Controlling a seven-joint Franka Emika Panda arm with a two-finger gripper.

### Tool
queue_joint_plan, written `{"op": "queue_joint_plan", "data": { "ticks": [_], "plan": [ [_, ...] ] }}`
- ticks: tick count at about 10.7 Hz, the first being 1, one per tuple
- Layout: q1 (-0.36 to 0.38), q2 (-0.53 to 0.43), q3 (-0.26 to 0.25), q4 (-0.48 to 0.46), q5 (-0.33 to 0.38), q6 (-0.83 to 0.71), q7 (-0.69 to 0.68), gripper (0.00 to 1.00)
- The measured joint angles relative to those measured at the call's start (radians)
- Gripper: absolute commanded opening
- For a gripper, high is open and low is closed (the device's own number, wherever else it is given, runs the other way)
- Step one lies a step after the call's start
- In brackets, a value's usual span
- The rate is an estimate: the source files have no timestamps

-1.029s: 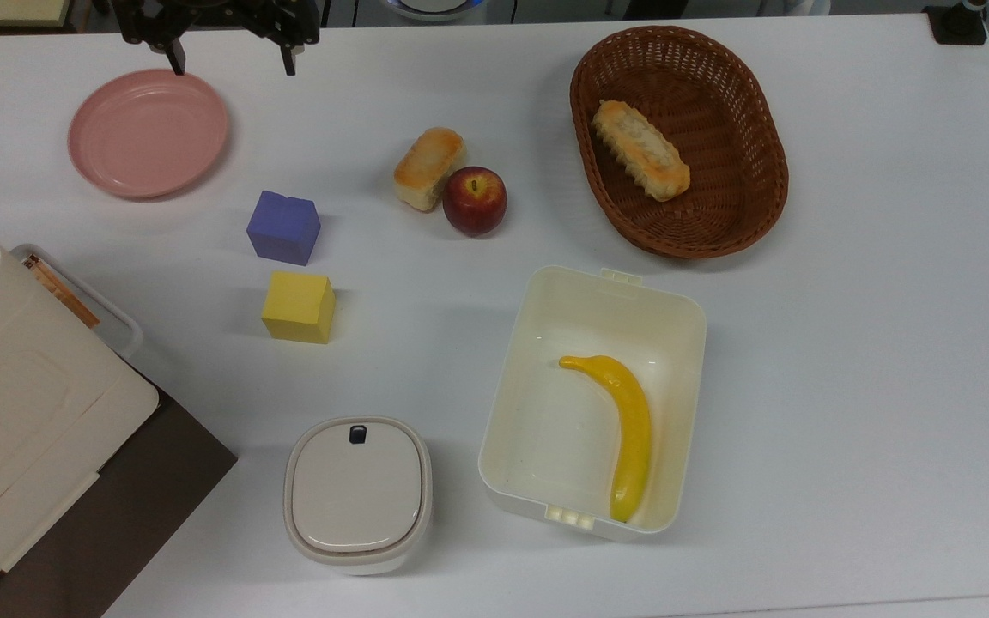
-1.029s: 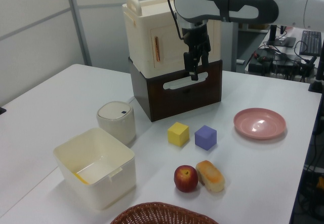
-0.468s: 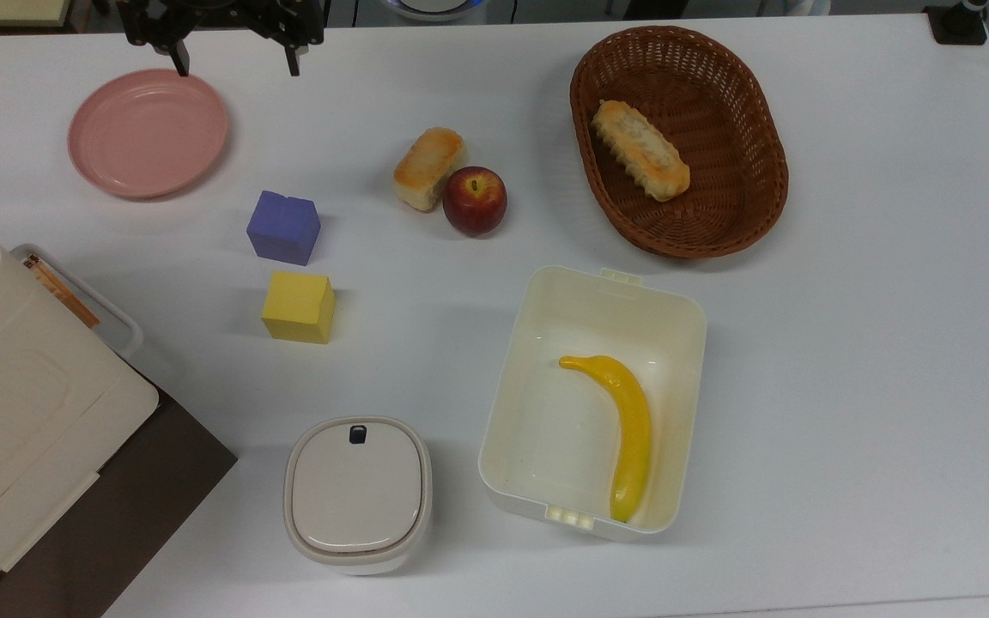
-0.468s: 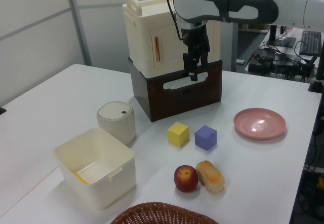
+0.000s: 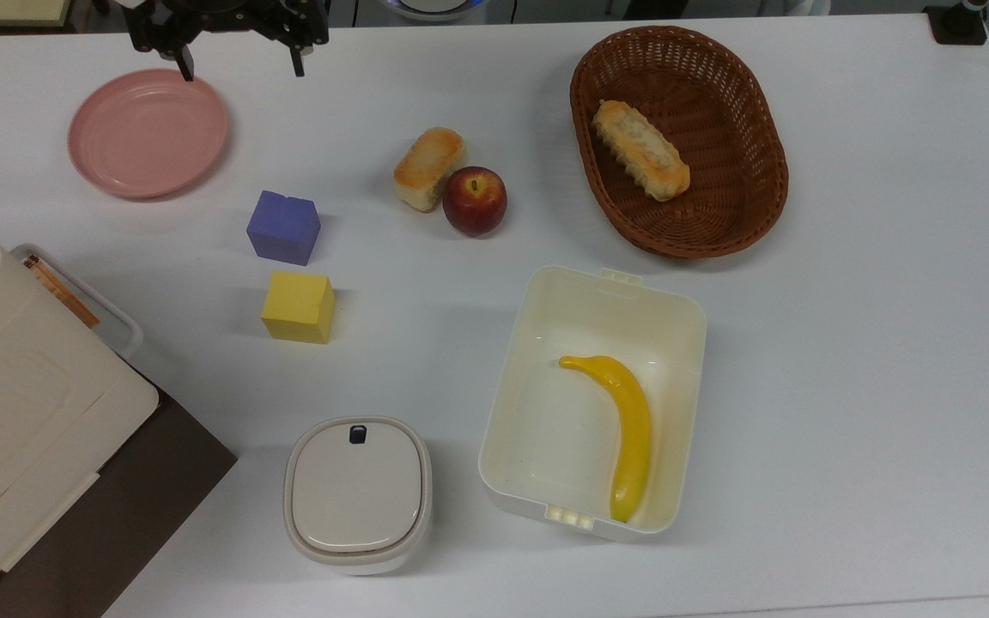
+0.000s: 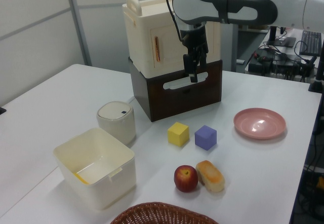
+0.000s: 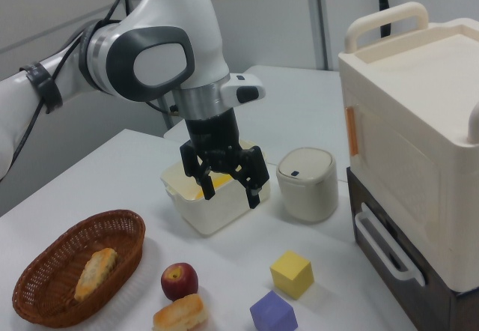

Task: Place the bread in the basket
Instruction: 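Move the gripper down over the small bread roll beside the apple, then close the gripper on the small bread roll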

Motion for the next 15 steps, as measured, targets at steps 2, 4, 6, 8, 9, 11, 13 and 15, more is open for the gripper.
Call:
{"op": "queue_joint_plan", "data": {
  "ticks": [2, 4, 6, 8, 9, 11, 13, 15],
  "plan": [
    [0.008, 0.004, 0.025, -0.018, 0.009, 0.000, -0.007, 1.00],
    [0.062, 0.010, 0.034, -0.069, 0.011, 0.000, -0.007, 1.00],
    [0.123, 0.026, 0.036, -0.128, 0.011, -0.035, -0.007, 1.00],
    [0.161, 0.060, 0.036, -0.157, 0.011, -0.100, -0.007, 1.00],
    [0.164, 0.077, 0.036, -0.167, 0.011, -0.112, -0.007, 1.00],
    [0.171, 0.111, 0.037, -0.208, 0.011, -0.116, -0.007, 1.00],
    [0.195, 0.174, 0.037, -0.235, 0.011, -0.116, -0.007, 1.00],
    [0.206, 0.250, 0.037, -0.237, 0.011, -0.116, -0.007, 1.00]
  ]
}}
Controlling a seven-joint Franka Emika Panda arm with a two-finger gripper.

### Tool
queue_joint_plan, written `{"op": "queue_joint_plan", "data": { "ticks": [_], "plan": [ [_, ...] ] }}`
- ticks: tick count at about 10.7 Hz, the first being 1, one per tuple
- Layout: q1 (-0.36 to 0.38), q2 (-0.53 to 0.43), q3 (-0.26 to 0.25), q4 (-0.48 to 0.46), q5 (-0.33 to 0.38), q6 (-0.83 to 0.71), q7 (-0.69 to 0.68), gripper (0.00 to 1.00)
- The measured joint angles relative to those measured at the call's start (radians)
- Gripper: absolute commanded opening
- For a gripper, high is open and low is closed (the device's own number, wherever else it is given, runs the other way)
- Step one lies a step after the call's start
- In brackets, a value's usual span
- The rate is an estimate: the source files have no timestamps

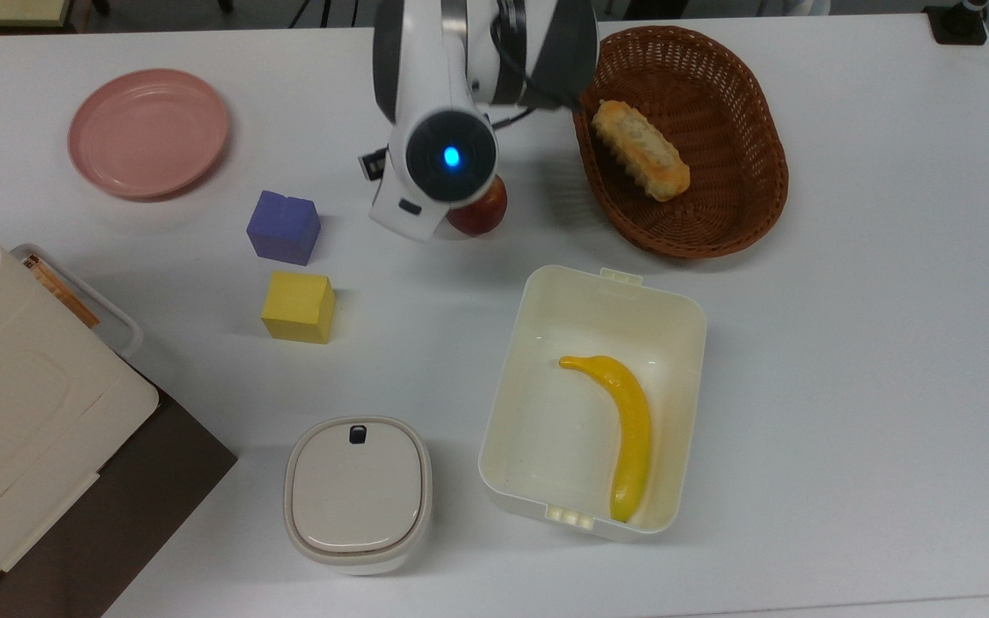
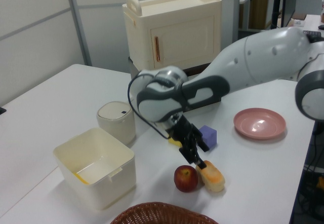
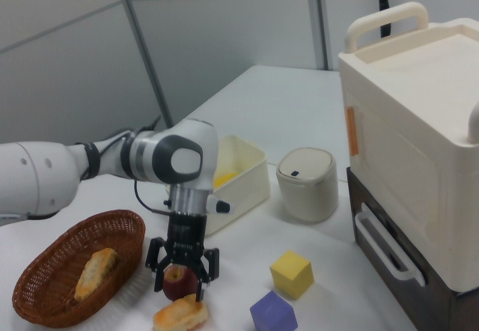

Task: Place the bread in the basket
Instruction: 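Close the gripper on the small bread roll, then lift the bread roll and carry it over the wicker basket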

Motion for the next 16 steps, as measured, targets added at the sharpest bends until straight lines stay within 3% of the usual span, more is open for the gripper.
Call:
{"op": "queue_joint_plan", "data": {
  "ticks": [1, 2, 4, 8, 13, 16],
  "plan": [
    [0.005, 0.029, 0.000, 0.000, 0.000, 0.000, 0.000, 1.00],
    [0.009, 0.050, 0.000, 0.000, 0.000, 0.000, 0.000, 0.90],
    [0.011, 0.069, 0.000, -0.004, -0.006, 0.000, 0.000, 0.55],
    [0.004, 0.074, 0.000, -0.023, -0.030, 0.000, 0.000, 0.02],
    [0.000, 0.062, -0.012, -0.012, -0.043, 0.002, 0.001, 0.00],
    [-0.014, -0.016, -0.022, 0.028, -0.046, -0.007, 0.001, 0.00]
  ]
}}
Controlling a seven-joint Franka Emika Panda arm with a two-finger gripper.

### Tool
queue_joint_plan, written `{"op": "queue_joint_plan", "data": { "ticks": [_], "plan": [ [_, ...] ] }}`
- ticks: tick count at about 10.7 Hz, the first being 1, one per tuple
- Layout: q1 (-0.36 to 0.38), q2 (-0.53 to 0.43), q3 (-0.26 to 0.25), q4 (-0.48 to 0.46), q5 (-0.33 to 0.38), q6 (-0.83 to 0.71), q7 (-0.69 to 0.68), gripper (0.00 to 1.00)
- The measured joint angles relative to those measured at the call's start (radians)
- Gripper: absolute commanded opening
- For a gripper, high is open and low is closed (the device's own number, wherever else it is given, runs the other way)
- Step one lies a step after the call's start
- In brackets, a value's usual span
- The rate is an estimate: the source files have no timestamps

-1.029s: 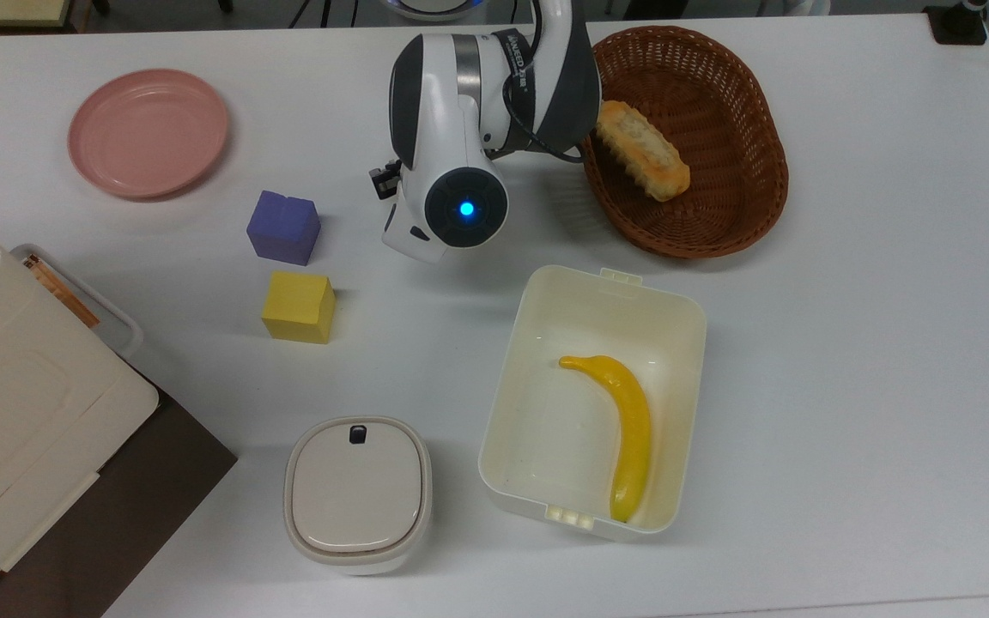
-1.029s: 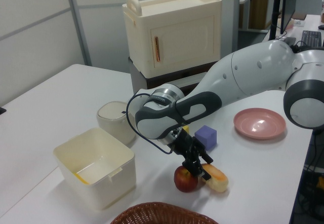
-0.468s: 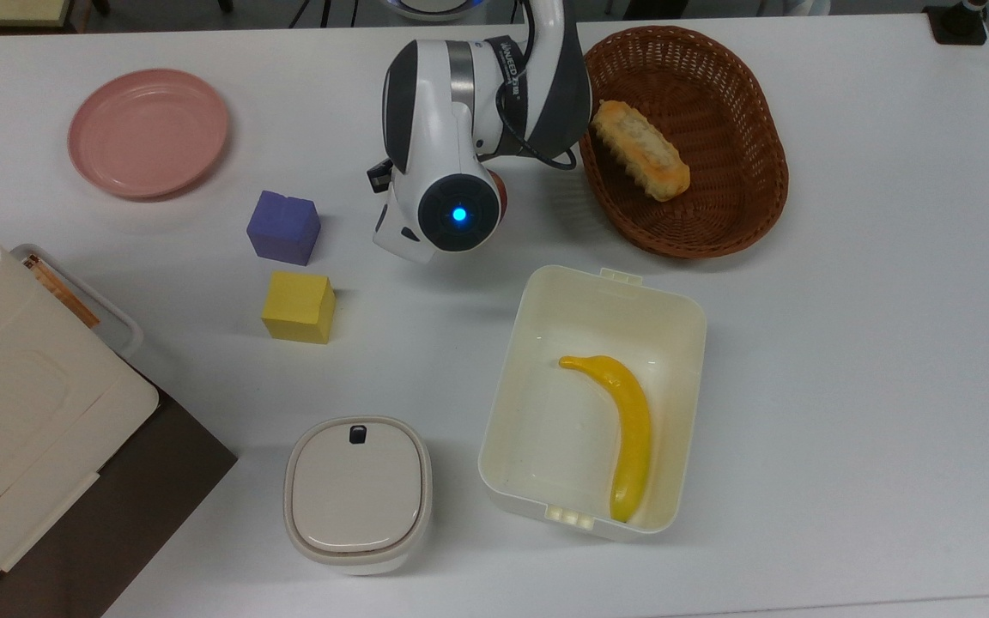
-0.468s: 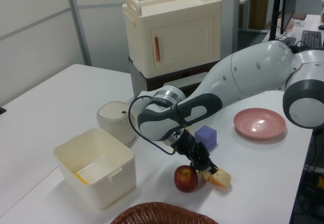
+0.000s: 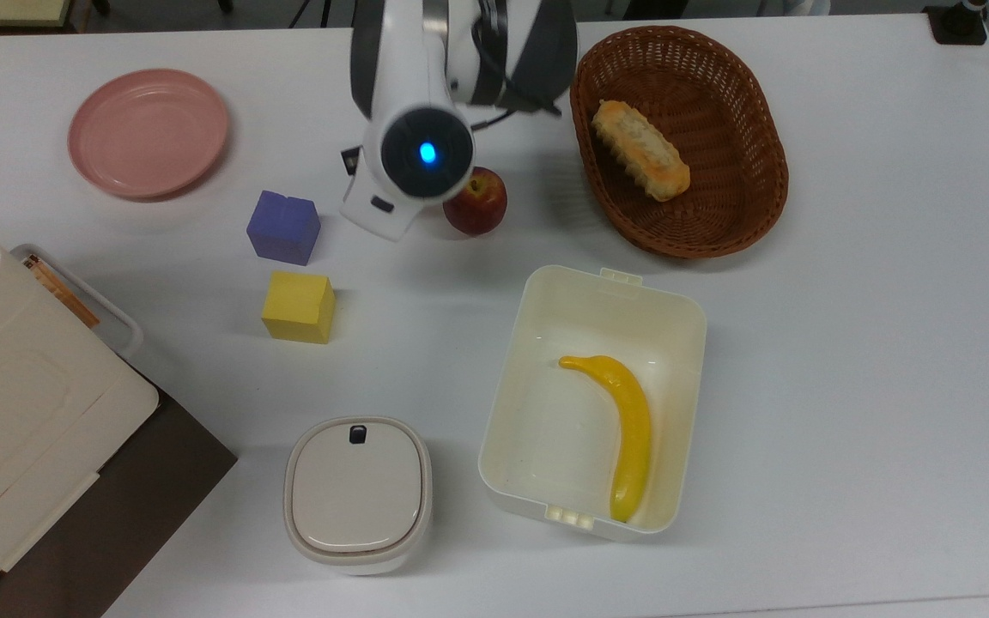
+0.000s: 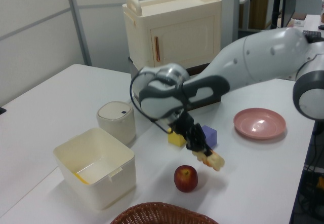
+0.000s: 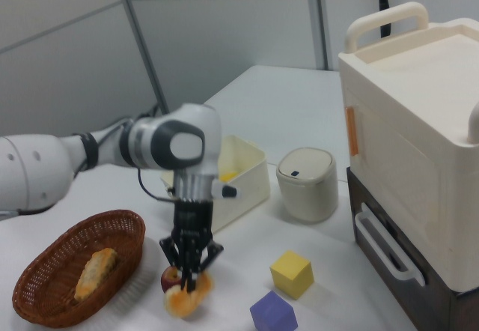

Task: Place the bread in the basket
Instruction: 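Lift the bread roll and carry it over the wicker basket, then lower the roll into the basket and open the gripper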

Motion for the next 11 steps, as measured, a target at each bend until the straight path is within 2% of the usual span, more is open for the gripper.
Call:
{"op": "queue_joint_plan", "data": {
  "ticks": [2, 4, 8, 9, 10, 11],
  "plan": [
    [0.005, -0.055, 0.006, 0.046, 0.006, -0.027, 0.012, 0.00],
    [0.036, -0.090, 0.023, 0.078, 0.053, -0.030, 0.069, 0.00],
    [0.193, -0.107, 0.038, 0.113, 0.156, -0.023, 0.257, 0.01],
    [0.239, -0.107, 0.038, 0.113, 0.173, -0.002, 0.308, 0.33],
    [0.283, -0.106, 0.039, 0.113, 0.184, 0.031, 0.356, 0.99],
    [0.328, -0.105, 0.040, 0.112, 0.186, 0.062, 0.407, 1.00]
  ]
}}
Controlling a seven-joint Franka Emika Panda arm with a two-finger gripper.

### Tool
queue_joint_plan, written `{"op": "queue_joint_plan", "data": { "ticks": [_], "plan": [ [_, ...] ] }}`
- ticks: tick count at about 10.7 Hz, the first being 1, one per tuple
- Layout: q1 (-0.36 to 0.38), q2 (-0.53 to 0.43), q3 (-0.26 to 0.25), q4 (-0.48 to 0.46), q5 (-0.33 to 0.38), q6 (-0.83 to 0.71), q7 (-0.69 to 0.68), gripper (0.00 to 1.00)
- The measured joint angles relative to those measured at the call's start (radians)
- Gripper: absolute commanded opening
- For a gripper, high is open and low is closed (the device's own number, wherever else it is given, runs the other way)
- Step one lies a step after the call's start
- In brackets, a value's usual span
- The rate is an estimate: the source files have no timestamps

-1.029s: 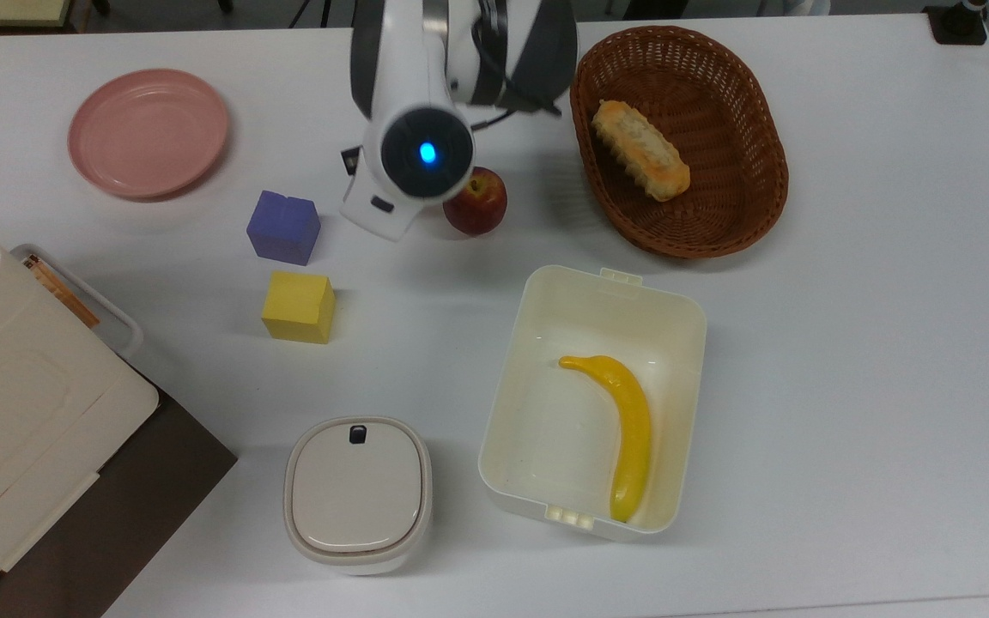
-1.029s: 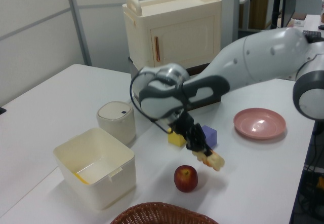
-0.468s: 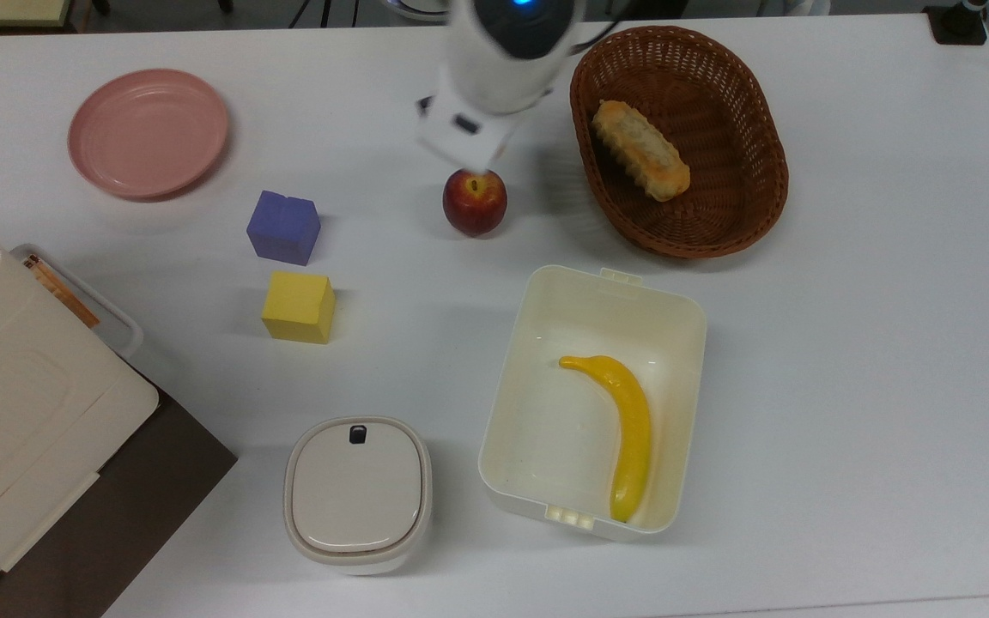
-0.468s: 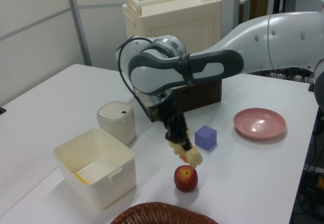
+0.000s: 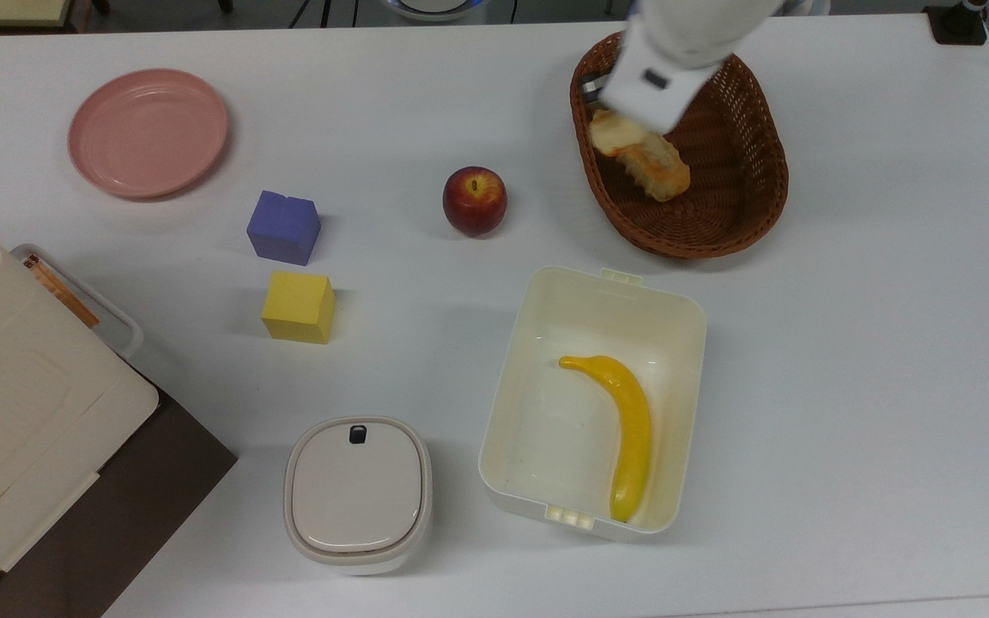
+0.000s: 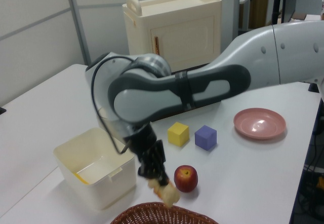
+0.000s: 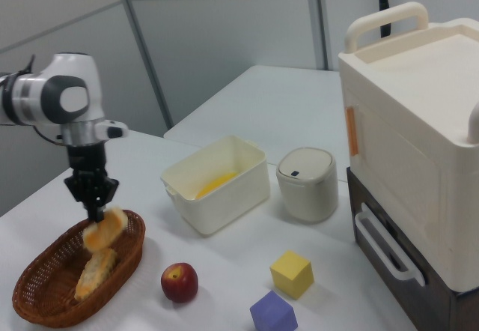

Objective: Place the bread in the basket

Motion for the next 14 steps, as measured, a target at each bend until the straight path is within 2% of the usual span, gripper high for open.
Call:
{"op": "queue_joint_plan", "data": {
  "ticks": [2, 4, 5, 7, 9, 12, 14],
  "plan": [
    [0.057, 0.001, 0.000, 0.001, -0.003, 0.020, 0.073, 1.00],
    [0.039, -0.011, -0.015, 0.010, -0.007, 0.021, 0.080, 1.00],
    [0.004, -0.030, -0.020, 0.018, -0.021, 0.021, 0.078, 1.00],
    [-0.127, -0.102, -0.024, 0.023, -0.078, 0.021, 0.040, 1.00],
    [-0.225, -0.121, -0.026, 0.022, -0.115, 0.021, -0.044, 1.00],
    [-0.400, -0.121, -0.030, 0.023, -0.119, 0.042, -0.252, 1.00],
    [-0.489, -0.122, -0.030, 0.024, -0.116, 0.096, -0.312, 1.00]
  ]
}}
